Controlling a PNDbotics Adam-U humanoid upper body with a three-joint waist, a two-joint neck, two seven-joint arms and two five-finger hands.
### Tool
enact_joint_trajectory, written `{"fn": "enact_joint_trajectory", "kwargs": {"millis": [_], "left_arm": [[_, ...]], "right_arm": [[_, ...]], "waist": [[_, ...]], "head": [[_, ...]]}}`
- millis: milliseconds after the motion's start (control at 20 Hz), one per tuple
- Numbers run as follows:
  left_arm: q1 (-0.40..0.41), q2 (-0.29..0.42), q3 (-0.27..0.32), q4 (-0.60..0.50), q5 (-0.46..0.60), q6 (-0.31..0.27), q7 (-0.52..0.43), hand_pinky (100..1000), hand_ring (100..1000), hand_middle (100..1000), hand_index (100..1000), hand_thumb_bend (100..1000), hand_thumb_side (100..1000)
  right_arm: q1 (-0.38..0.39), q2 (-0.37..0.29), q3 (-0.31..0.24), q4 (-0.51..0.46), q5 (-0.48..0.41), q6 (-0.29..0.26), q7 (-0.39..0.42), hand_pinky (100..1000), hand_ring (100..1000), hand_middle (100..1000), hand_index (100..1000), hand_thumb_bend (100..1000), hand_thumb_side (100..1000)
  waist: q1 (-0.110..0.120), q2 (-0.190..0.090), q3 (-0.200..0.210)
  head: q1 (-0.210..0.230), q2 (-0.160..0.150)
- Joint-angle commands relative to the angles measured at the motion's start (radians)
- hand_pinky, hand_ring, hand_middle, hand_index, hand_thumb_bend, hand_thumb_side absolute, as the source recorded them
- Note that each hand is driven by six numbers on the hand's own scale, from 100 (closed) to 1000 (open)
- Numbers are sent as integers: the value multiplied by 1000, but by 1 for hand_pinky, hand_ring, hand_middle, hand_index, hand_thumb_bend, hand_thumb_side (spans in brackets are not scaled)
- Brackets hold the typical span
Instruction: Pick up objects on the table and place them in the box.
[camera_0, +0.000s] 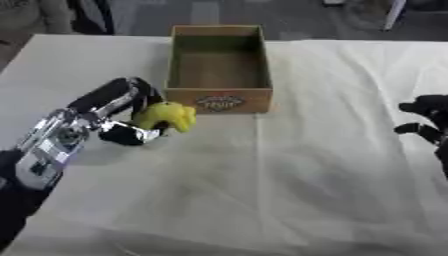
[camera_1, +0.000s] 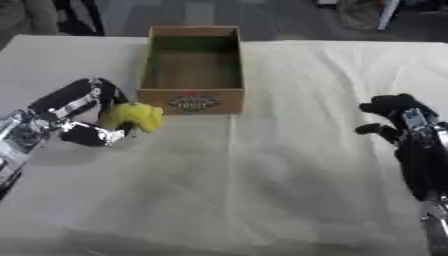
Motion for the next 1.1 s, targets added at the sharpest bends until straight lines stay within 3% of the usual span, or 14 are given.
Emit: {"fn": "enact_joint_trajectory", "kwargs": {"millis": [50,350,600,900,1100], "left_arm": [[-64,56,29,-7,14,19,27,489,311,252,424,100,198],[-240,5,15,221,-43,7,80,512,334,273,441,100,181],[-366,-77,30,449,-164,-67,148,541,360,301,468,107,166],[-457,-158,73,676,-302,-141,221,571,388,329,493,127,167],[-488,-191,103,803,-388,-151,266,636,477,429,582,234,172]], "right_arm": [[-6,-20,-2,-18,-3,-1,2,589,789,606,695,100,699],[-8,-19,7,-16,-2,2,12,588,789,605,695,100,704],[-14,-17,18,-16,1,5,22,588,789,605,694,100,709],[-26,-14,39,-15,8,11,43,587,789,604,694,100,720],[-28,-11,45,-16,15,12,50,587,789,604,694,100,721]], "waist": [[1,-16,-7],[6,-16,-33],[12,-9,-69],[23,7,-131],[25,16,-163]], "head": [[4,6],[17,6],[39,6],[71,4],[84,0]]}}
